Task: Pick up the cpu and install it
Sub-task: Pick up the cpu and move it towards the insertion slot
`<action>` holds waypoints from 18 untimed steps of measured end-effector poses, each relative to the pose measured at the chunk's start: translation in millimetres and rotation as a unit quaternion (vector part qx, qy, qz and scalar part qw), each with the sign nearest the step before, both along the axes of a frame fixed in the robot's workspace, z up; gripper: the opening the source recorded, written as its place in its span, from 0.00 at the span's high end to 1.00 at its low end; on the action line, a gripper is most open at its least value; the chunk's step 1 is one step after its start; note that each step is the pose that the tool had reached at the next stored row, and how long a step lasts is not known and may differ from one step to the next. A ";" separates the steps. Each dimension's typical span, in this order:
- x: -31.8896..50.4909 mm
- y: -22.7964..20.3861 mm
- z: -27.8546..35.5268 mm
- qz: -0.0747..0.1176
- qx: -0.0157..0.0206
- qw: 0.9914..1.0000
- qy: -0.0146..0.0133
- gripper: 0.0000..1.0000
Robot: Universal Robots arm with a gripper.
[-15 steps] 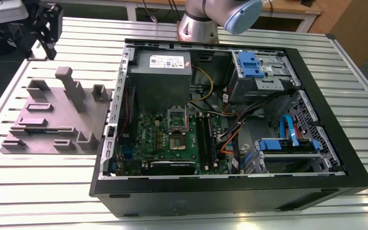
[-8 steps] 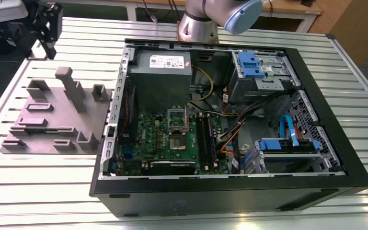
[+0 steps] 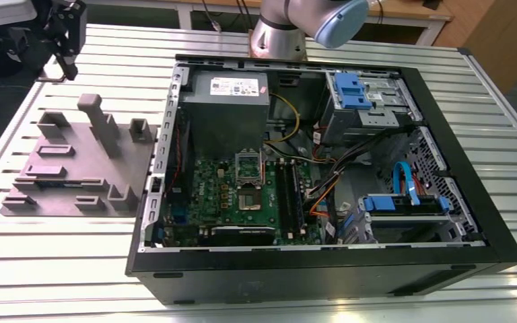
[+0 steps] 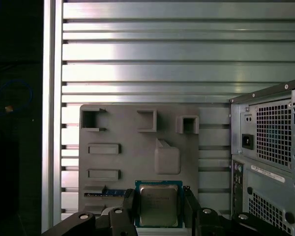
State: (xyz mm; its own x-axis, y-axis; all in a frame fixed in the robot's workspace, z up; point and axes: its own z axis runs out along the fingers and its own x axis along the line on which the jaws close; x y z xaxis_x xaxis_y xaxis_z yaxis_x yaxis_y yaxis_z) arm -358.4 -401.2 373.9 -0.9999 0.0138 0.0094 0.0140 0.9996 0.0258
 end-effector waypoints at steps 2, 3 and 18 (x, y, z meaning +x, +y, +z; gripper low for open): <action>0.0 0.0 0.1 0.000 0.000 1.000 0.000 0.53; 0.2 0.0 0.1 0.000 0.000 1.000 0.000 0.53; 6.0 -3.2 0.0 0.000 0.000 1.000 0.000 0.53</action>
